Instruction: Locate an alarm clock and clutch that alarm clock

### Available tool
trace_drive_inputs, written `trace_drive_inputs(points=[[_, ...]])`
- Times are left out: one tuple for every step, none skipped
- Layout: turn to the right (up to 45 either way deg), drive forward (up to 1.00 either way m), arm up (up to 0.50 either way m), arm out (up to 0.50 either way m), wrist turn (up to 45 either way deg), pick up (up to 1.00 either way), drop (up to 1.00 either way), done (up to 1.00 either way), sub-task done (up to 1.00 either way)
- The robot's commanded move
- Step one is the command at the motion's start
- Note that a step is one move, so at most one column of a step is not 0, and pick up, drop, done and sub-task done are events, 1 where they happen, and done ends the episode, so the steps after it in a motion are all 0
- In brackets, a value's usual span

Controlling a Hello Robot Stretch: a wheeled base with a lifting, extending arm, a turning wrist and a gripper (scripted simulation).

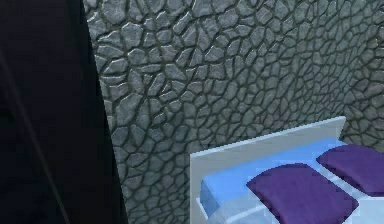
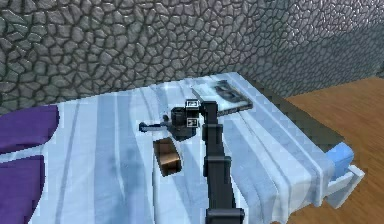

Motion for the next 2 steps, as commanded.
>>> trace_drive_inputs(points=[[0.0,0.0,-0.3,0.0,0.0,0.0,0.0,0.0,0.0],[0.0,0.0,0.0,0.0,0.0,1.0,0.0,0.0,0.0]])
